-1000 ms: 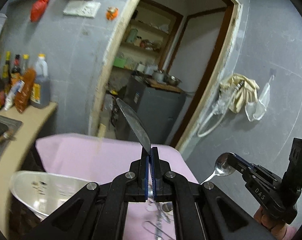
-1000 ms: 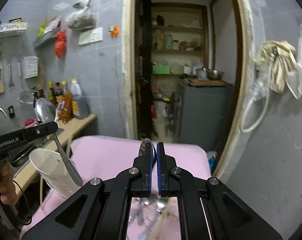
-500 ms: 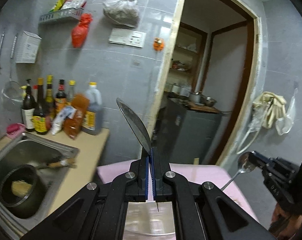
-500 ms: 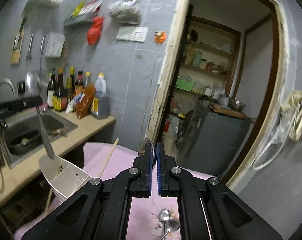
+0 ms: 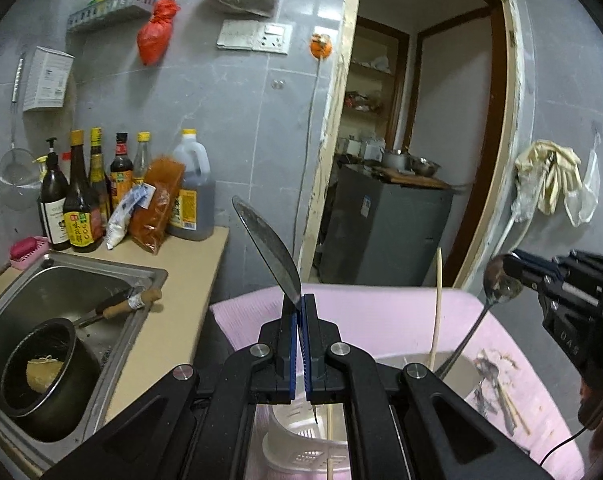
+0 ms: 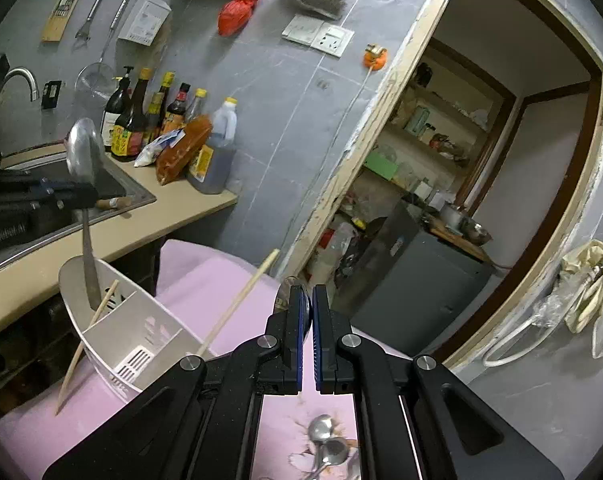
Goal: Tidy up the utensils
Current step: 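Lift the knife and spoon and carry both over the white basket, then open the right tool to drop the spoon while the left tool releases the knife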
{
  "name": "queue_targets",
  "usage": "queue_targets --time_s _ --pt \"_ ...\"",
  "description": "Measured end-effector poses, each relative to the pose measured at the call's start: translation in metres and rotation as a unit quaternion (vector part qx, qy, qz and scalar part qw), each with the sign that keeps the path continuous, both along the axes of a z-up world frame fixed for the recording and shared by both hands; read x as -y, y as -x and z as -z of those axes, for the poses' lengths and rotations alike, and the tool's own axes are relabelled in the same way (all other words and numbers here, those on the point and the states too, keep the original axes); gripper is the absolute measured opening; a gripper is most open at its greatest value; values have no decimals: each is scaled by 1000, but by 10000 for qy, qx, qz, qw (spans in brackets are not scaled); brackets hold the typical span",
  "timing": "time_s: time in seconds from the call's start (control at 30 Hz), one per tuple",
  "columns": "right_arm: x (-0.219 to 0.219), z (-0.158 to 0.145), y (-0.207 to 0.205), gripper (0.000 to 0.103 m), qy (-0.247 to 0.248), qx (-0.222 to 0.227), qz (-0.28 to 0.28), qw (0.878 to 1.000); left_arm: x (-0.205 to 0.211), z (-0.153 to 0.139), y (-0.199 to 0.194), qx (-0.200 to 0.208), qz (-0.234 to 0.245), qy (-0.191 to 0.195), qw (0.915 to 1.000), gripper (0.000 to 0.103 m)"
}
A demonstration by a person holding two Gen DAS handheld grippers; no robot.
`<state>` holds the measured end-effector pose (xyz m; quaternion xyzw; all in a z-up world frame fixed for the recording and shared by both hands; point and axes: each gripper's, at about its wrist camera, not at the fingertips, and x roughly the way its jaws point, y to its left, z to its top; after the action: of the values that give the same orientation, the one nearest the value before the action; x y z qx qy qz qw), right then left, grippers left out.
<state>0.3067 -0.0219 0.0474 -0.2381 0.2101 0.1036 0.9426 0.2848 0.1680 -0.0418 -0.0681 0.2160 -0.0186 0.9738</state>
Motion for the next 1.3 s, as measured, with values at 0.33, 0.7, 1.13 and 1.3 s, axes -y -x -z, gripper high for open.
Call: queue_targets --time_s 0.33,0.7,1.13,1.3 --pt "-17 26 1 5 -126 -206 -219 9995 18 28 -4 -95 245 -348 9990 3" --pt "-15 47 -5 8 -586 -611 -284 9960 25 46 -7 -495 464 -333 9971 3" --pt "11 42 -5 12 -1505 -868 -321 9843 15 48 -9 -954 532 268 9937 3" --pt "27 35 -2 12 -1803 -824 -234 9799 17 45 -6 -1039 465 231 9932 3"
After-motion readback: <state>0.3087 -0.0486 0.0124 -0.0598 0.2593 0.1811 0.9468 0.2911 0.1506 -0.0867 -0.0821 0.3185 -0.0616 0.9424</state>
